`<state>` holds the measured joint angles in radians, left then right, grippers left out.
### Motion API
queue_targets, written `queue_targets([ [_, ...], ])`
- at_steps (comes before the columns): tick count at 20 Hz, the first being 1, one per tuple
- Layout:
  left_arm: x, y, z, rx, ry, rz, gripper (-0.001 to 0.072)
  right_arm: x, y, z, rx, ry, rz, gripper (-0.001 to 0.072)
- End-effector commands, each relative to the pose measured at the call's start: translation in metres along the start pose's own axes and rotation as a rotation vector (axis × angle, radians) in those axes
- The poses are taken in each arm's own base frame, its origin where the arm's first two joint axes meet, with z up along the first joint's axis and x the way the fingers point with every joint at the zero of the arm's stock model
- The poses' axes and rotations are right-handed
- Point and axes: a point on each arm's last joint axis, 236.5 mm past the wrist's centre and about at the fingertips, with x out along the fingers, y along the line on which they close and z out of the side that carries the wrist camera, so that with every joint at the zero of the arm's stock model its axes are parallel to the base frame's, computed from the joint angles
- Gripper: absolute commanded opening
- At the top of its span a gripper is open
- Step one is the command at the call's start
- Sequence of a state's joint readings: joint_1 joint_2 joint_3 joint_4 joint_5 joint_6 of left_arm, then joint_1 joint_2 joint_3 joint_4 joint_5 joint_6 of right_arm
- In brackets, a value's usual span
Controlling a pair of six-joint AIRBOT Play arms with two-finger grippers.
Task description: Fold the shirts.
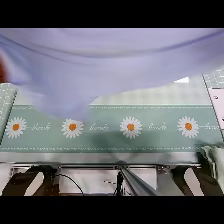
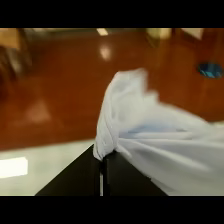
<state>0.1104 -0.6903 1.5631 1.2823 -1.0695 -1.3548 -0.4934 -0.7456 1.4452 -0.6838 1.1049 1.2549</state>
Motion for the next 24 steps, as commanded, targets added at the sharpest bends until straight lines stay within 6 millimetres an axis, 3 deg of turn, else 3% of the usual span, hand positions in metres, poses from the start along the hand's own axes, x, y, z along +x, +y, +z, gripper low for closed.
queue_targets([
  [1, -0.061, 0.011, 0.043, 0.056, -0.137, 0.109, 0.0019, -0.037, 0.037, 0.043, -0.061, -0.087, -0.006, 0.0021],
  [5, -0.128, -0.015, 0.081, 0.086, -0.302, 0.088, 0.0019, -0.074, 0.083, 0.058, -0.161, -0.095, 0.015, 0.0021],
  [7, -0.163, -0.028, 0.087, 0.113, -0.328, 0.082, 0.0018, -0.097, 0.095, 0.057, -0.194, -0.069, -0.038, 0.0022],
  [10, -0.193, -0.044, 0.059, 0.065, -0.206, 0.052, 0.0018, -0.127, 0.095, 0.031, -0.204, 0.043, -0.147, 0.0022],
  [12, -0.202, -0.051, 0.027, -0.006, -0.077, 0.036, 0.0017, -0.14, 0.093, -0.008, -0.153, 0.198, -0.173, 0.0022],
  [13, -0.204, -0.053, 0.006, -0.036, 0.014, 0.032, 0.0017, -0.144, 0.088, -0.025, -0.13, 0.274, -0.187, 0.0022],
  [15, -0.205, -0.054, -0.029, -0.067, 0.164, 0.029, 0.0017, -0.147, 0.092, -0.028, -0.121, 0.273, -0.179, 0.0021],
  [17, -0.203, -0.057, -0.03, -0.07, 0.167, 0.013, 0.0017, -0.145, 0.087, -0.035, -0.109, 0.301, -0.177, 0.002],
  [19, -0.193, -0.055, -0.039, -0.083, 0.209, 0.01, 0.0017, -0.138, 0.059, -0.062, -0.088, 0.397, -0.217, 0.002],
  [22, -0.157, -0.049, -0.078, -0.089, 0.372, -0.021, 0.0017, -0.119, 0.0, -0.142, -0.009, 0.667, -0.295, 0.002],
  [24, -0.124, -0.044, -0.124, -0.093, 0.544, -0.057, 0.0018, -0.099, -0.012, -0.204, 0.068, 0.873, -0.233, 0.0021],
])
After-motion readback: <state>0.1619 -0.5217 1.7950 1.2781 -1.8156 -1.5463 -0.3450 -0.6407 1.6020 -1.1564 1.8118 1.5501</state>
